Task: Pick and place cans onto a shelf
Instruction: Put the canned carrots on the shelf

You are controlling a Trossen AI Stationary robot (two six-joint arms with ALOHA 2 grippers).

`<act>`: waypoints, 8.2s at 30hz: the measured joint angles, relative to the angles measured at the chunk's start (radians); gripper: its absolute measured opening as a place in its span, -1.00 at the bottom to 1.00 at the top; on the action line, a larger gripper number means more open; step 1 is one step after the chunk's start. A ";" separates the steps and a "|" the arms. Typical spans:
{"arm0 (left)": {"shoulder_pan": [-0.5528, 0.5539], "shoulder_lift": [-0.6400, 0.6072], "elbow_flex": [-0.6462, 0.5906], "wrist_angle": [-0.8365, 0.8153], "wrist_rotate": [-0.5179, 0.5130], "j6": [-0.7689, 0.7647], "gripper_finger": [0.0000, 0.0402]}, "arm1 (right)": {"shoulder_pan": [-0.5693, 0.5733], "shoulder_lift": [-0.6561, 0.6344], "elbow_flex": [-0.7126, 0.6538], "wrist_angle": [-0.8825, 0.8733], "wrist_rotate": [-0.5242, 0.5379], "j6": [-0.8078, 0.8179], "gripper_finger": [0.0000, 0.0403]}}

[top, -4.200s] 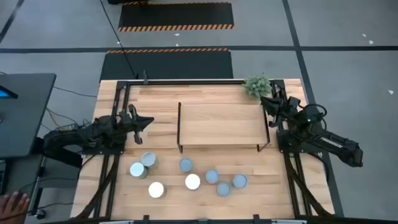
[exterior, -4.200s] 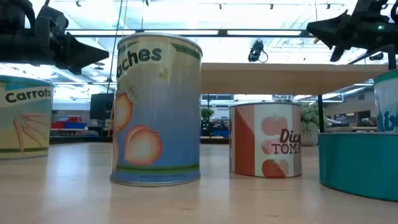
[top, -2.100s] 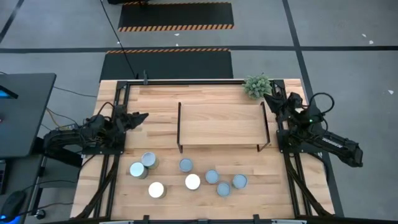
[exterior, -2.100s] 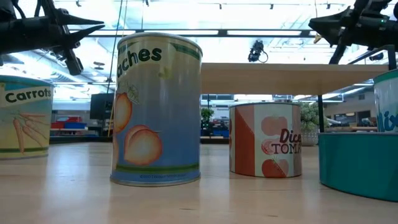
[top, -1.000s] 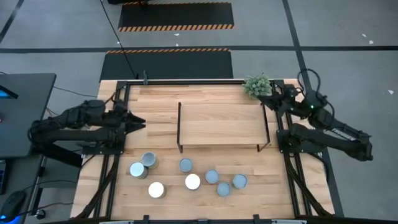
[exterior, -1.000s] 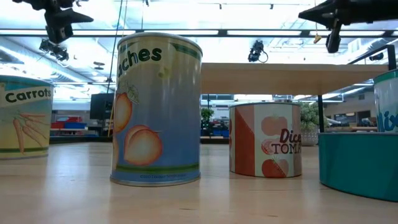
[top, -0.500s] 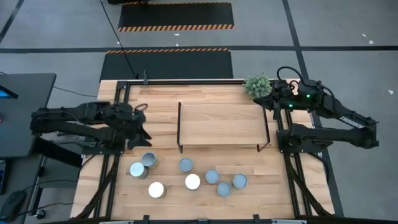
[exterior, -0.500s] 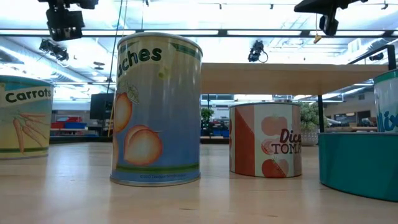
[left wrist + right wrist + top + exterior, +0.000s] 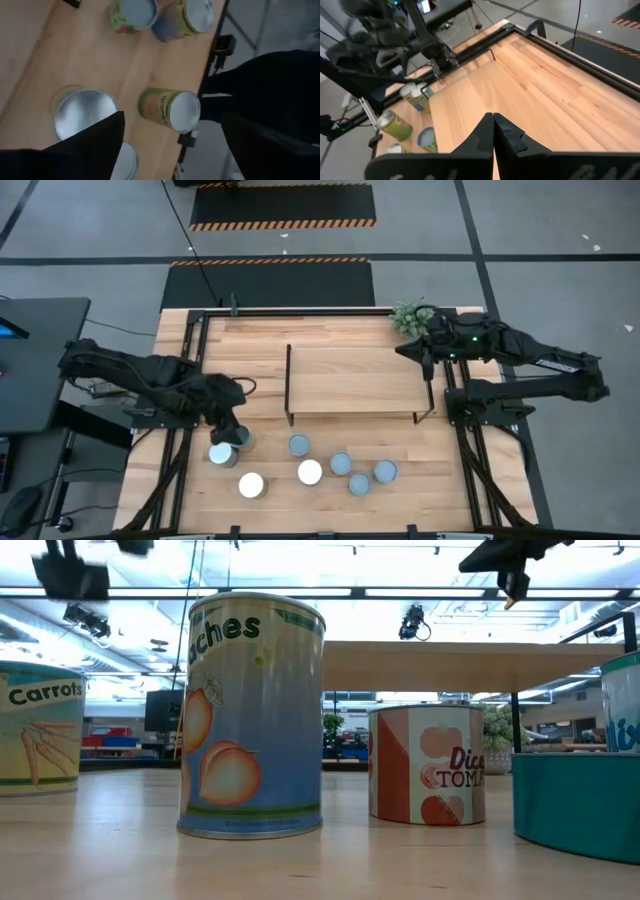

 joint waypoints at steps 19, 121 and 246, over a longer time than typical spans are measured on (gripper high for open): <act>-0.222 0.159 0.074 -0.355 -0.296 -0.178 0.77 | 0.067 0.056 0.000 0.070 0.060 -0.026 -0.98; 0.668 0.474 0.657 -0.165 -0.378 1.044 0.57 | 0.064 0.055 -0.001 0.125 0.082 -0.041 -0.98; -0.124 0.080 0.281 -0.371 -0.457 -0.049 0.78 | 0.069 0.597 0.184 0.312 -0.054 -0.196 -0.98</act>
